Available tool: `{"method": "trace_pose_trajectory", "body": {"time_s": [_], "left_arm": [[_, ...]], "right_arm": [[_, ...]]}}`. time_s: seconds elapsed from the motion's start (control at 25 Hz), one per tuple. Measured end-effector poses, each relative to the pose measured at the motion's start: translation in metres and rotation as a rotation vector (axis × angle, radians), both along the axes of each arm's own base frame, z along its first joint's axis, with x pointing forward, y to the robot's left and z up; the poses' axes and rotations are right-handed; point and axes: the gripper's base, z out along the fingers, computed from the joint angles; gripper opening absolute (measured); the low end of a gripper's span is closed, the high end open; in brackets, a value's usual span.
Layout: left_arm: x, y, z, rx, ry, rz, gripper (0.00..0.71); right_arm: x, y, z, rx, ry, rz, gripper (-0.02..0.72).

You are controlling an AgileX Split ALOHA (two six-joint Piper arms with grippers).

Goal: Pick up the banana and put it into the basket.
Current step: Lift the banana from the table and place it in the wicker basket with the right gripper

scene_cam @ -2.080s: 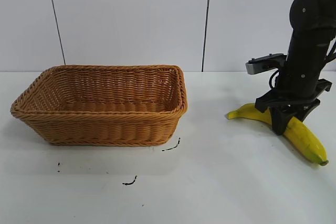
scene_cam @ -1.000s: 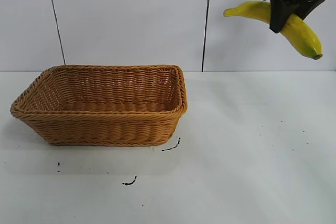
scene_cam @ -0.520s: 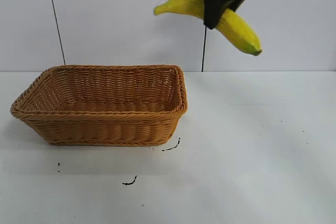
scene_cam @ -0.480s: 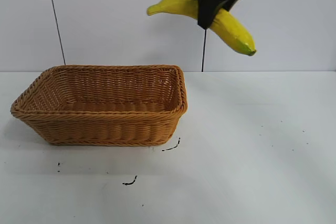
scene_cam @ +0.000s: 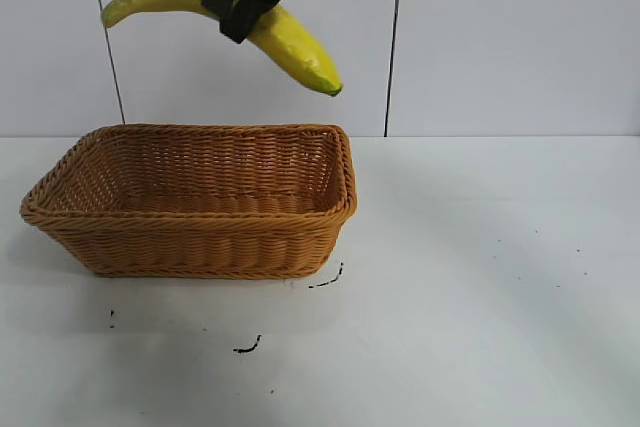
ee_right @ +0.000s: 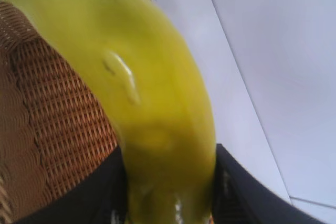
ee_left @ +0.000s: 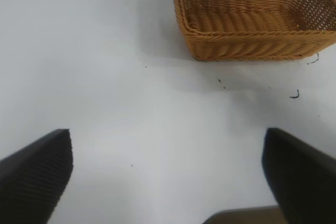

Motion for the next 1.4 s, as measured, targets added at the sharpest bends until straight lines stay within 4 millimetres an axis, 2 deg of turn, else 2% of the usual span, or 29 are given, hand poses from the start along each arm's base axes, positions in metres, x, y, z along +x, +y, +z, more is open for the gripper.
{"method": "trace_pose_trajectory", "body": {"time_s": [0.28,0.4,0.64,1.04,1.2,1.28,1.4], "left_arm": [[0.000,0.000,0.000,0.000,0.000,0.000,0.695],[0.000,0.000,0.000,0.000,0.000,0.000,0.695],[0.000,0.000,0.000,0.000,0.000,0.000,0.695],[0.000,0.000,0.000,0.000,0.000,0.000,0.695],[0.000,0.000,0.000,0.000,0.000,0.000,0.695],[0.000,0.000,0.000,0.000,0.000,0.000,0.695],[0.000,0.000,0.000,0.000,0.000,0.000,0.695]], "right_arm": [[0.021,0.018,-0.069,-0.016,0.001,0.015,0.313],[0.027,0.023,-0.087,0.001,-0.021,0.022,0.313],[0.030,0.027,-0.108,-0.002,-0.005,0.024,0.313],[0.029,0.028,-0.114,0.020,0.031,0.011,0.325],[0.029,0.029,-0.114,0.028,0.031,0.010,0.515],[0.029,0.029,-0.113,0.031,0.029,0.010,0.563],[0.028,0.028,-0.104,0.046,0.019,0.003,0.585]]}}
